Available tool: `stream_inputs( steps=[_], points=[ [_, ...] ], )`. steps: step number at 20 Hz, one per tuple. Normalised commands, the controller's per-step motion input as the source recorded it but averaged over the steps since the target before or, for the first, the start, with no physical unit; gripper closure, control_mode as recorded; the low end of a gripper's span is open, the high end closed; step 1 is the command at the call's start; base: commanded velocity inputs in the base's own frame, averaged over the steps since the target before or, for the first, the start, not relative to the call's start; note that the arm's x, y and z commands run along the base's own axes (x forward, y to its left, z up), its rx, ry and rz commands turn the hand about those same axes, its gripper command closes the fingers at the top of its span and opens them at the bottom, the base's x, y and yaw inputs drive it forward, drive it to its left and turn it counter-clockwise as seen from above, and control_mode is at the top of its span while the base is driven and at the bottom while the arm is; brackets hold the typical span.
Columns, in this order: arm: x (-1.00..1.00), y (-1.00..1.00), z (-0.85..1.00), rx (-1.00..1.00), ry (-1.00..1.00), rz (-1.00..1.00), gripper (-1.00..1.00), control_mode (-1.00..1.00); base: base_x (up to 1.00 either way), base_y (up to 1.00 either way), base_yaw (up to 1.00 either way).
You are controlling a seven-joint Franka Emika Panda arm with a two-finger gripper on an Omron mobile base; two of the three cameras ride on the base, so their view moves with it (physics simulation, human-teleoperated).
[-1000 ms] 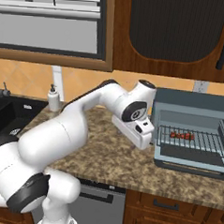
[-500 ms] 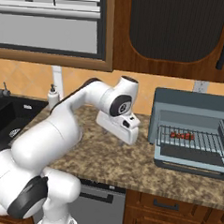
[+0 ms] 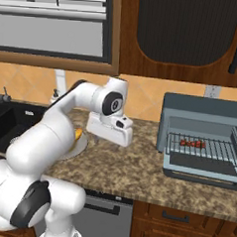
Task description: Pick up the kebab skewer and baguette bread, and place them inside the toaster oven. Close the toaster oven door and start by setting the timer.
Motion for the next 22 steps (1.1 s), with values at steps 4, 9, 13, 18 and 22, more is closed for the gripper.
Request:
stream_inputs(
  steps=[4,9,13,18,22],
  points=[
    [0.0,0.38,0.0,-0.03,0.08,0.16,-1.0,-1.0,0.0,0.0,0.0],
    [0.0,0.36,0.0,-0.02,0.04,0.16,-1.0,-1.0,0.0,0.0,0.0],
    [0.01,0.47,-0.01,-0.03,0.05,0.12,-1.0,-1.0,0.0,0.0,0.0],
    [0.02,0.37,-0.04,-0.04,0.05,0.1,-1.0,-1.0,0.0,0.0,0.0],
    [0.04,0.35,-0.06,-0.02,0.02,0.08,-1.0,-1.0,0.0,0.0,0.0]
  ],
)
